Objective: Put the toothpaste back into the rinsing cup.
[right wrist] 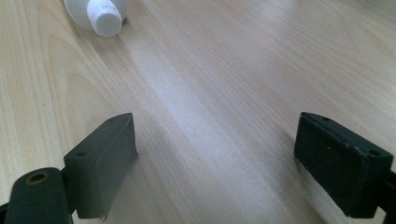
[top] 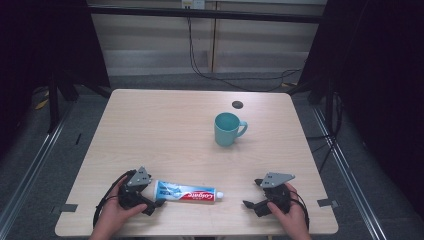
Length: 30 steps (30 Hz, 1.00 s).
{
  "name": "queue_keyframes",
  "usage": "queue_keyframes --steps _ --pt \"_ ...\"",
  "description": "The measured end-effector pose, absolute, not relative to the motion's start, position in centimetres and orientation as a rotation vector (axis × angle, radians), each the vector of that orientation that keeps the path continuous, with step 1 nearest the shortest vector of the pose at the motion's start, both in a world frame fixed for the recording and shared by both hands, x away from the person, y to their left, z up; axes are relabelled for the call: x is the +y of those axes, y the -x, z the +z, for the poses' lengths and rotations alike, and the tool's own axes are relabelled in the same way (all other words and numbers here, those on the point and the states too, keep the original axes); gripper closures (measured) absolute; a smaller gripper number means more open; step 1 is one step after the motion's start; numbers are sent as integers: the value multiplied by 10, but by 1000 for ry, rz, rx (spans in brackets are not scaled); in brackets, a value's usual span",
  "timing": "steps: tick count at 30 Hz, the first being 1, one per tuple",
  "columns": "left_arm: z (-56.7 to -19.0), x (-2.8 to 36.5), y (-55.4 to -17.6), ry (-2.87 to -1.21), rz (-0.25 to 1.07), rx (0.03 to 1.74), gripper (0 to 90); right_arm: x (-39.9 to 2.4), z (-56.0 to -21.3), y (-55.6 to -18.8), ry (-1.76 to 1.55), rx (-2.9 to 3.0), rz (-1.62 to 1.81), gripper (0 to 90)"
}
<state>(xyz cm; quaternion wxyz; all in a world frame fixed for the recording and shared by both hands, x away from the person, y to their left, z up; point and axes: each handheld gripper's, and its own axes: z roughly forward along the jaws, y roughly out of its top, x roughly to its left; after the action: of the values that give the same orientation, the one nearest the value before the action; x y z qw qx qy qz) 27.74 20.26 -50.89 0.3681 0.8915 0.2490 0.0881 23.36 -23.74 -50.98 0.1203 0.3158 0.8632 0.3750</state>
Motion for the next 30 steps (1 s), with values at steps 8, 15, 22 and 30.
queue_keyframes --steps 8,15,22,30 --pt "-502 199 -280 -2359 199 638 24 -237 -510 -234 -922 2522 1096 123" --pt "-484 185 -284 -2552 184 536 155 -237 -510 -234 -922 2522 1095 123" --pt "-470 155 -290 -2782 176 348 185 -237 -510 -234 -922 2522 1096 122" --pt "-469 132 -297 -2872 134 266 188 -237 -510 -234 -922 2522 1096 122"
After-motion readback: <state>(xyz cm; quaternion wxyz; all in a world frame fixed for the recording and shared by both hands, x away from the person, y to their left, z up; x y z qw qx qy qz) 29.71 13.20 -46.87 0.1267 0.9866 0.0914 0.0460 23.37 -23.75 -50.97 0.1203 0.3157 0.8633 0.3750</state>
